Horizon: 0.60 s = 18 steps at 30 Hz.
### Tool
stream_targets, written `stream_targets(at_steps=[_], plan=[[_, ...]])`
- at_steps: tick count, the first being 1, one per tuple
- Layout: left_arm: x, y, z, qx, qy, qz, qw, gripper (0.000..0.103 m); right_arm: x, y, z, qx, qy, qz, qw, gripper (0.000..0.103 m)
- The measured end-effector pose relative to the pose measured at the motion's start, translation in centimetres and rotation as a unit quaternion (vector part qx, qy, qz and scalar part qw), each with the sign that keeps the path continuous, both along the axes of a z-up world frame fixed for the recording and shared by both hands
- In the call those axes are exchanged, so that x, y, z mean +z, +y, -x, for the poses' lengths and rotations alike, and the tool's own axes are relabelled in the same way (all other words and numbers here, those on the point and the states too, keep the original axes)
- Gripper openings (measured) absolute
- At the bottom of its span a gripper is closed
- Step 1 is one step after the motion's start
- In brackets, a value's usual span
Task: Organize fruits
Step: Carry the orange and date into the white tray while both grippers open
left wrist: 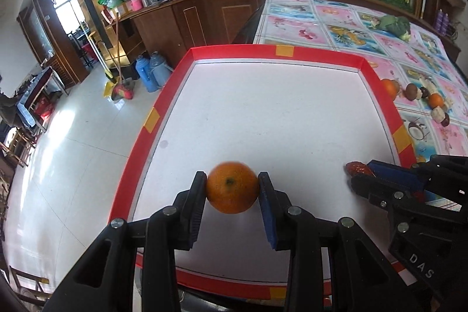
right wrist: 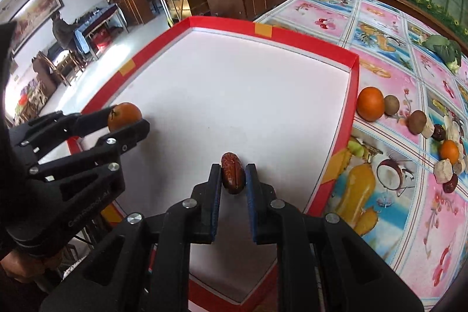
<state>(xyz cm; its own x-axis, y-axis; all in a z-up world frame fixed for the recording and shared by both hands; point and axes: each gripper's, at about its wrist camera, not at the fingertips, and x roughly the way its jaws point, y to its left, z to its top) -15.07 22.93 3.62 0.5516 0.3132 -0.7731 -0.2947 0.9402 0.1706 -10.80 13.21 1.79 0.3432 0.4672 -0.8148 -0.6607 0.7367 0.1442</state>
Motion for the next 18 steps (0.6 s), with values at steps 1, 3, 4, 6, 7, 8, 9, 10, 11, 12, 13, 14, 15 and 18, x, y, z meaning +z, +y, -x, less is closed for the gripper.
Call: stream_targets(at_steps=[1, 3, 4, 6, 7, 8, 9, 10, 11, 12, 13, 14, 15, 18], plan=[[0.1, 0.0, 0.1, 0.003, 0.000, -0.003, 1.0000, 0.043, -0.1, 0.1, 0.0, -0.001, -0.001, 0.005, 1.000, 0.019], [0.3, 0.0, 0.2, 0.013, -0.004, -0.015, 0.9998, 0.064, -0.2, 0.2, 0.1, 0.002, 0.000, 0.014, 1.000, 0.019], [0.4, 0.1, 0.3, 0.014, -0.008, -0.020, 0.9997, 0.065, 0.0, 0.0, 0.2, 0.004, 0.000, 0.015, 1.000, 0.021], [0.8, 0.1, 0.4, 0.017, -0.012, -0.025, 0.9995, 0.066, 0.5, -0.6, 0.1, 0.005, 0.000, 0.011, 1.000, 0.028], [1.0, 0.1, 0.4, 0.019, -0.013, -0.024, 0.9995, 0.068, 0.9, -1.3, -0.1, 0.003, -0.001, -0.002, 1.000, 0.038], [1.1, 0.1, 0.3, 0.020, -0.015, -0.021, 0.9995, 0.072, 1.3, -1.9, -0.2, 0.000, -0.003, -0.014, 1.000, 0.050], [1.3, -0.1, 0.3, 0.021, -0.018, -0.020, 0.9994, 0.073, 1.9, -2.7, -0.3, -0.006, -0.009, -0.029, 1.000, 0.055], [1.4, -0.2, 0.2, 0.020, -0.018, -0.021, 0.9994, 0.073, 2.7, -4.0, -0.4, -0.017, -0.022, -0.049, 0.998, 0.060], [1.5, -0.4, 0.1, 0.019, -0.018, -0.021, 0.9994, 0.075, 3.2, -5.0, -0.5, -0.025, -0.032, -0.061, 0.997, 0.061], [1.6, -0.7, 0.0, 0.017, -0.018, -0.022, 0.9995, 0.076, 3.7, -5.9, -0.6, -0.032, -0.040, -0.070, 0.996, 0.061], [1.6, -1.0, -0.2, 0.015, -0.017, -0.022, 0.9995, 0.077, 4.3, -7.5, -1.0, -0.045, -0.049, -0.081, 0.995, 0.061], [1.7, -1.4, -0.3, 0.012, -0.016, -0.023, 0.9995, 0.078, 4.6, -8.7, -1.2, -0.055, -0.054, -0.085, 0.993, 0.061], [1.9, -2.0, -0.5, 0.006, -0.016, -0.023, 0.9996, 0.078, 4.8, -10.2, -1.7, -0.071, -0.061, -0.088, 0.992, 0.062], [2.4, -3.7, -1.1, -0.011, -0.018, -0.023, 0.9995, 0.078, 4.6, -14.2, -2.9, -0.119, -0.066, -0.083, 0.987, 0.062]])
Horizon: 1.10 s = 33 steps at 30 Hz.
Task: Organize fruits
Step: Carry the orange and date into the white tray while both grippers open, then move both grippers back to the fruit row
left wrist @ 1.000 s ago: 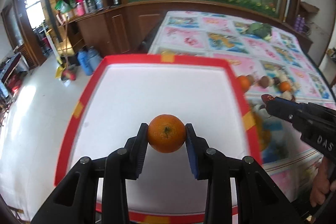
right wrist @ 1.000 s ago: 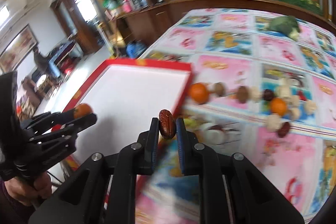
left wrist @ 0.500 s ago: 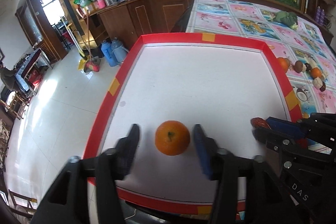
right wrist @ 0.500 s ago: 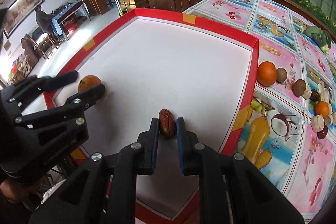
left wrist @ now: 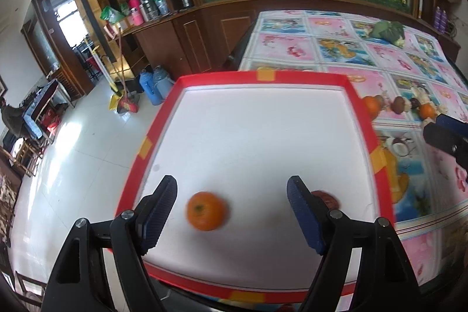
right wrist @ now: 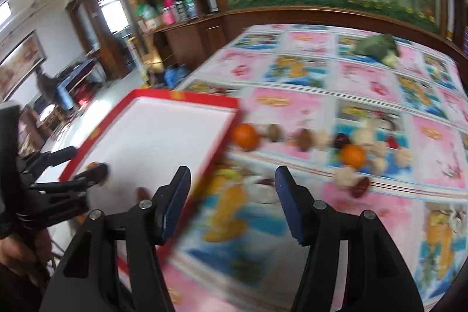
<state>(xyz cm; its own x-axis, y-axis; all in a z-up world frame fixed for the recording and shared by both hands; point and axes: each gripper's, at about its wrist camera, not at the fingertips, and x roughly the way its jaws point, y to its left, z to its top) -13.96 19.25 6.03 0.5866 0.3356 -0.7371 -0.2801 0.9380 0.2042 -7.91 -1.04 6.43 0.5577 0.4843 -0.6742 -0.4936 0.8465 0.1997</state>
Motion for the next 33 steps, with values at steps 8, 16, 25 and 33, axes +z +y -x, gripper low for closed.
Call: stream_targets(at_steps=[8, 16, 25, 33], plan=[[1.2, -7.3, -2.9, -0.094, -0.001, 0.005, 0.9955, 0.079, -1.7, -12.1, -5.1, -0.152, 0.021, 0.021, 0.988, 0.061], [-0.2, -13.6, -5.8, -0.162, 0.028, 0.020, 0.9861, 0.079, -3.5, -10.5, -7.2, -0.108, 0.038, 0.068, 0.991, 0.057], [-1.4, -14.4, -7.3, -0.165, 0.054, 0.032, 0.9843, 0.079, -4.2, -8.2, -8.5, -0.090, 0.013, 0.101, 0.991, 0.041], [-1.6, -15.5, -8.9, -0.182, 0.056, 0.052, 0.9803, 0.079, -5.0, -8.7, -9.2, -0.078, 0.034, 0.090, 0.992, 0.027]])
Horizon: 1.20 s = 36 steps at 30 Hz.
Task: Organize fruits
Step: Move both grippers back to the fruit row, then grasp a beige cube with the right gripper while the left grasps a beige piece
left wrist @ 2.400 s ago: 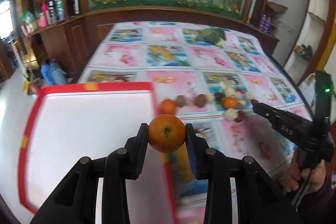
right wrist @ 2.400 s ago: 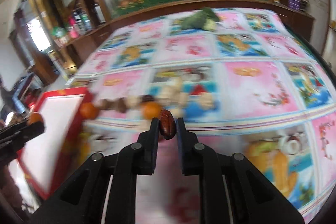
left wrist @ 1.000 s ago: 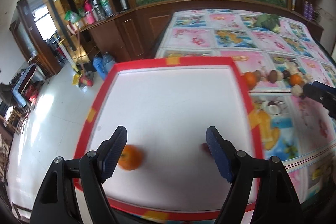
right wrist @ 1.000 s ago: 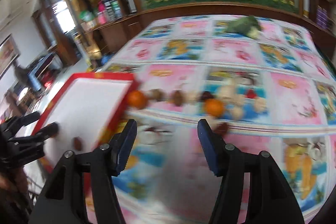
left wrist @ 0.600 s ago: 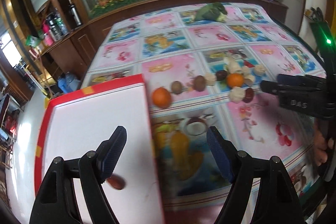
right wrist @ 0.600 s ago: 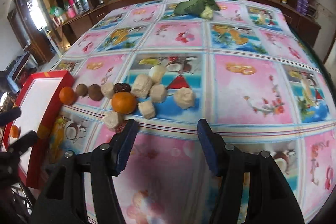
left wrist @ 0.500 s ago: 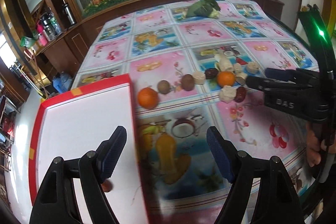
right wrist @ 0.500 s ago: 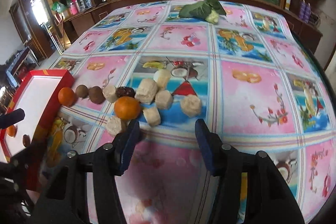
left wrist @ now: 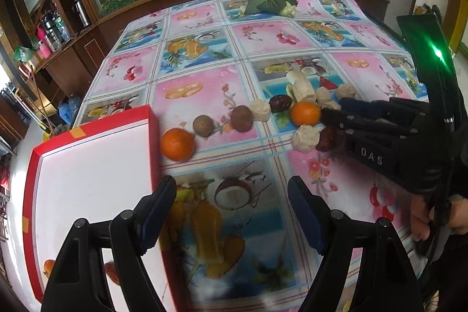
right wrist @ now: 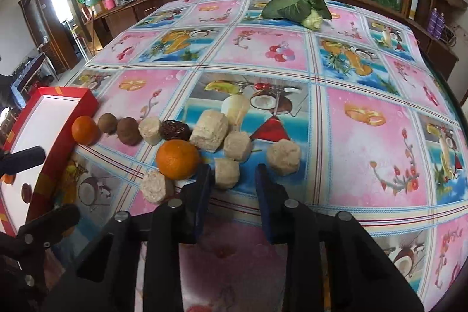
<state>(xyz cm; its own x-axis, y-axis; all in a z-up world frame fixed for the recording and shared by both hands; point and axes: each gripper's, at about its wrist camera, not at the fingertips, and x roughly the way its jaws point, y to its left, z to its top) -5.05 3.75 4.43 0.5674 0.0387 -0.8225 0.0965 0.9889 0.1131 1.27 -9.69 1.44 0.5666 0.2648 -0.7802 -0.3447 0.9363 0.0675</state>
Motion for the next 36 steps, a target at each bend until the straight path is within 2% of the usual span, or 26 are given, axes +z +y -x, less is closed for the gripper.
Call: stream_targets(at_steps=[1, 7, 10, 12, 14, 22, 25, 27, 32, 36], plan=[[-0.1, -0.2, -0.2, -0.001, 0.000, -0.001, 1.0000, 0.079, 0.0, -0.1, 0.0, 0.000, 0.000, -0.002, 1.000, 0.018], [-0.5, -1.5, -0.9, -0.020, 0.006, 0.026, 0.9995, 0.078, 0.9, -1.9, -0.4, -0.018, 0.005, -0.040, 0.999, 0.017], [-0.8, -2.4, -1.4, -0.034, 0.010, 0.033, 0.9988, 0.069, 2.1, -3.7, -0.5, -0.040, -0.008, -0.072, 0.997, 0.017], [-1.3, -3.0, -2.1, -0.040, 0.017, 0.038, 0.9983, 0.058, 2.7, -5.2, -0.7, -0.061, -0.012, -0.091, 0.994, 0.017], [-1.7, -3.4, -2.7, -0.044, 0.024, 0.040, 0.9980, 0.052, 2.8, -6.2, -1.0, -0.076, -0.009, -0.099, 0.992, 0.017], [-3.0, -4.8, -4.1, -0.051, 0.043, 0.055, 0.9963, 0.051, 2.9, -7.0, -1.2, -0.086, -0.007, -0.123, 0.989, 0.017], [-3.0, -4.9, -4.5, -0.053, 0.038, 0.058, 0.9962, 0.039, 3.0, -7.1, -1.2, -0.088, -0.008, -0.126, 0.988, 0.017], [-2.9, -4.7, -4.7, -0.052, 0.036, 0.067, 0.9957, 0.026, 3.0, -7.1, -1.1, -0.090, -0.012, -0.127, 0.988, 0.017], [-2.6, -4.1, -4.2, -0.042, 0.027, 0.088, 0.9949, 0.026, 3.2, -7.1, -0.9, -0.093, -0.030, -0.122, 0.988, 0.017], [-0.6, -2.9, -2.0, -0.032, -0.004, 0.077, 0.9965, 0.026, 3.5, -7.0, -0.6, -0.092, -0.050, -0.120, 0.987, 0.017]])
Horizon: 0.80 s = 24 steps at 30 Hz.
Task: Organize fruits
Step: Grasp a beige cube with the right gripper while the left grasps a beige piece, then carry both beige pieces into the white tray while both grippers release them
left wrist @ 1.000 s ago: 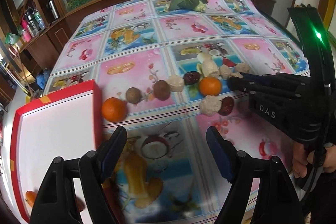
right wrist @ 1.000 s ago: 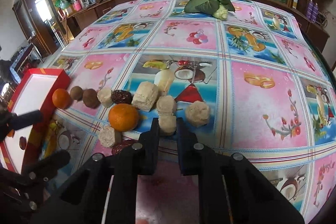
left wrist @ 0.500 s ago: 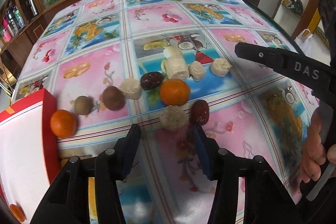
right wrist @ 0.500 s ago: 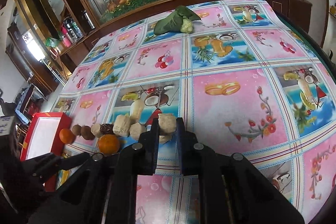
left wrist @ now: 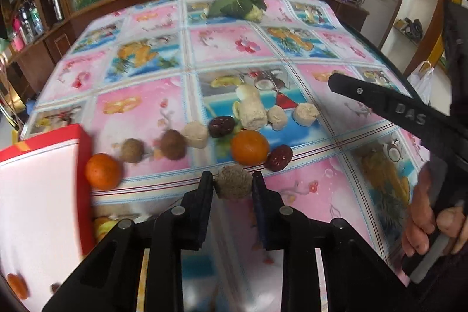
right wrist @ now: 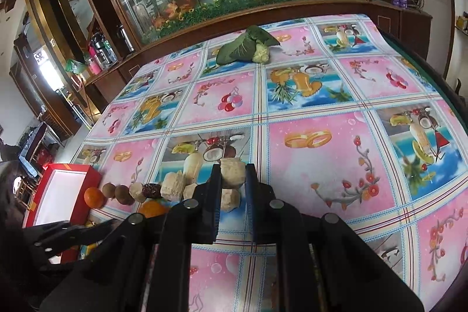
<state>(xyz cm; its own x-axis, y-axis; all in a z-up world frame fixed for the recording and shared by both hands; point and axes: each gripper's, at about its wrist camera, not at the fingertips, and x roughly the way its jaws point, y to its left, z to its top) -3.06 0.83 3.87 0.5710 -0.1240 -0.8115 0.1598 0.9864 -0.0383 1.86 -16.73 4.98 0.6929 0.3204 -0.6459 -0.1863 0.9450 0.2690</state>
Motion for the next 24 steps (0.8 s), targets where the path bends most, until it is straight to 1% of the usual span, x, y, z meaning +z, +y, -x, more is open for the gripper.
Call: stream_targets(at_steps=[2, 5, 9, 11, 13, 16, 18, 21, 24], plan=[[1.5, 1.4, 1.6, 0.015, -0.020, -0.007, 0.9997, 0.026, -0.1, 0.3, 0.2, -0.003, -0.004, 0.007, 1.000, 0.017], [3.6, 4.7, 4.3, 0.044, -0.046, -0.006, 0.9980, 0.026, 0.1, 1.6, 1.3, 0.006, -0.013, 0.018, 1.000, 0.017], [4.7, 10.4, 7.6, 0.113, -0.065, -0.016, 0.9914, 0.026, 0.9, 5.5, 4.0, 0.056, -0.023, 0.004, 0.998, 0.017], [4.6, 12.9, 8.7, 0.144, -0.065, -0.028, 0.9870, 0.026, 1.1, 8.7, 5.7, 0.098, -0.020, -0.009, 0.995, 0.017], [4.4, 15.0, 9.6, 0.169, -0.066, -0.037, 0.9826, 0.026, 1.1, 12.1, 7.3, 0.136, -0.019, -0.007, 0.991, 0.017], [3.9, 17.4, 10.6, 0.200, -0.069, -0.052, 0.9759, 0.026, 1.2, 17.9, 9.7, 0.202, -0.017, 0.001, 0.979, 0.017], [3.5, 18.9, 11.0, 0.215, -0.066, -0.052, 0.9729, 0.026, 1.3, 21.1, 10.7, 0.235, -0.015, 0.006, 0.972, 0.017], [2.9, 20.8, 11.5, 0.237, -0.062, -0.052, 0.9680, 0.026, 1.1, 24.7, 11.9, 0.258, -0.022, 0.037, 0.965, 0.017], [2.2, 22.2, 11.9, 0.251, -0.057, -0.061, 0.9642, 0.026, 0.3, 26.9, 11.8, 0.270, -0.004, 0.050, 0.962, 0.017]])
